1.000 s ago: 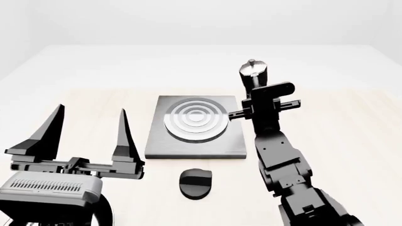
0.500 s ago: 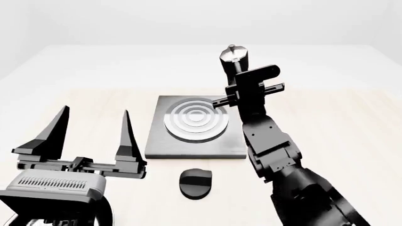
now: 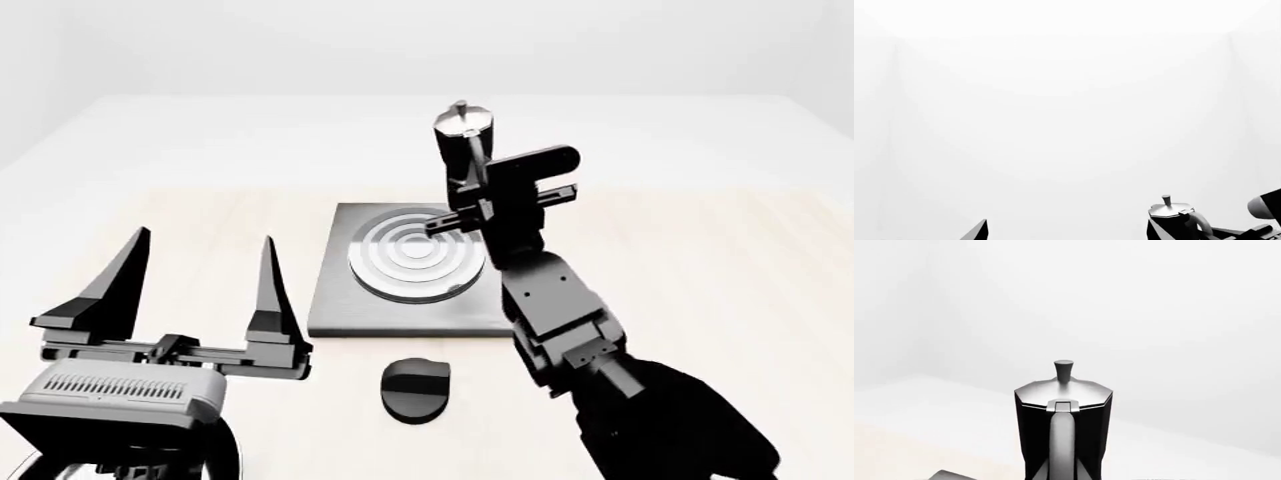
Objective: Turn on the stove and put the moka pot on it.
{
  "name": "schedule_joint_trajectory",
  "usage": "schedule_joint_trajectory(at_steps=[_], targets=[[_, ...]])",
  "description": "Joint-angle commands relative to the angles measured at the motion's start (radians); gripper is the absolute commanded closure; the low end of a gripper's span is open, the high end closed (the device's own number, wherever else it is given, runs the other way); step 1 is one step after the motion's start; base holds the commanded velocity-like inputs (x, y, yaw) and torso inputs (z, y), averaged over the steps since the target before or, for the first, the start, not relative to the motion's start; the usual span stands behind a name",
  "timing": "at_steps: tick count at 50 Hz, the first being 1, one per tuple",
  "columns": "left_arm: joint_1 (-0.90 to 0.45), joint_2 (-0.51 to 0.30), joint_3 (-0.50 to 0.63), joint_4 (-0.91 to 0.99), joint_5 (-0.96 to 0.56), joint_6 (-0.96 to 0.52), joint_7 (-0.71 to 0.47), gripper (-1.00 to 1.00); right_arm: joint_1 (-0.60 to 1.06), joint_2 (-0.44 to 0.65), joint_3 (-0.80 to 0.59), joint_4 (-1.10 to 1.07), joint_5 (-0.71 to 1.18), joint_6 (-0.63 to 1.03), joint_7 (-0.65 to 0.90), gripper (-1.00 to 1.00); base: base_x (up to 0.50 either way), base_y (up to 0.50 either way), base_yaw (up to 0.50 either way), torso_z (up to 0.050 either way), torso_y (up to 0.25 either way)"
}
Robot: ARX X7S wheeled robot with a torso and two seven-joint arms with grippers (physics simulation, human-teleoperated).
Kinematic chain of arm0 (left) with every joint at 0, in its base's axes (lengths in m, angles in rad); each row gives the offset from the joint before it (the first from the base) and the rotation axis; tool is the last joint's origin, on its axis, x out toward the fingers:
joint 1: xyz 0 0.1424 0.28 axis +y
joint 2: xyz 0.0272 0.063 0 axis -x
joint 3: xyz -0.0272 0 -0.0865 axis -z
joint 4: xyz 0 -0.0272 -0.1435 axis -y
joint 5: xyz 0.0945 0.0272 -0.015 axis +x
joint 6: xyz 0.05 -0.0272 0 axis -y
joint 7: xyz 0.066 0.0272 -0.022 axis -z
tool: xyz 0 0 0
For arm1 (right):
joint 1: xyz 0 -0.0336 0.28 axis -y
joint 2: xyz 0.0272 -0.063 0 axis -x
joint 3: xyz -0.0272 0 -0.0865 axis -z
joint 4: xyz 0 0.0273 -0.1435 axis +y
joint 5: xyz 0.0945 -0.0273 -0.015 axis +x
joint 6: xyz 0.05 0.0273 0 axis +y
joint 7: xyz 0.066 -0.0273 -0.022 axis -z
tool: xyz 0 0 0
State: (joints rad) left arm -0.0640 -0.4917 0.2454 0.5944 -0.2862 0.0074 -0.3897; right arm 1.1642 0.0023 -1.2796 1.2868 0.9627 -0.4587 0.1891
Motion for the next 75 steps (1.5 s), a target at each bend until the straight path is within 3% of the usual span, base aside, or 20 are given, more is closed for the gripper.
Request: schedule_joint_trajectory(at_steps=[1, 23, 75], targets=[[0.002, -0.003, 0.000, 0.003, -0.001, -0.002, -0.003, -1.00, -0.006, -0.002, -0.116, -0.042, 0.205, -0.068, -0.029, 1.00, 0.00, 0.00, 0.00, 0.000, 0.000], [0.003, -0.004, 0.000, -0.008, -0.005, 0.012, -0.002, -1.00, -0.007, -0.002, -0.240, -0.122, 0.346, -0.160, -0.069, 1.00, 0.00, 0.00, 0.00, 0.000, 0.001], [0.008, -0.009, 0.019, -0.024, 0.003, 0.017, -0.003, -1.00, -0.022, -0.002, -0.246, -0.141, 0.308, -0.241, -0.046, 1.00, 0.00, 0.00, 0.00, 0.000, -0.008]])
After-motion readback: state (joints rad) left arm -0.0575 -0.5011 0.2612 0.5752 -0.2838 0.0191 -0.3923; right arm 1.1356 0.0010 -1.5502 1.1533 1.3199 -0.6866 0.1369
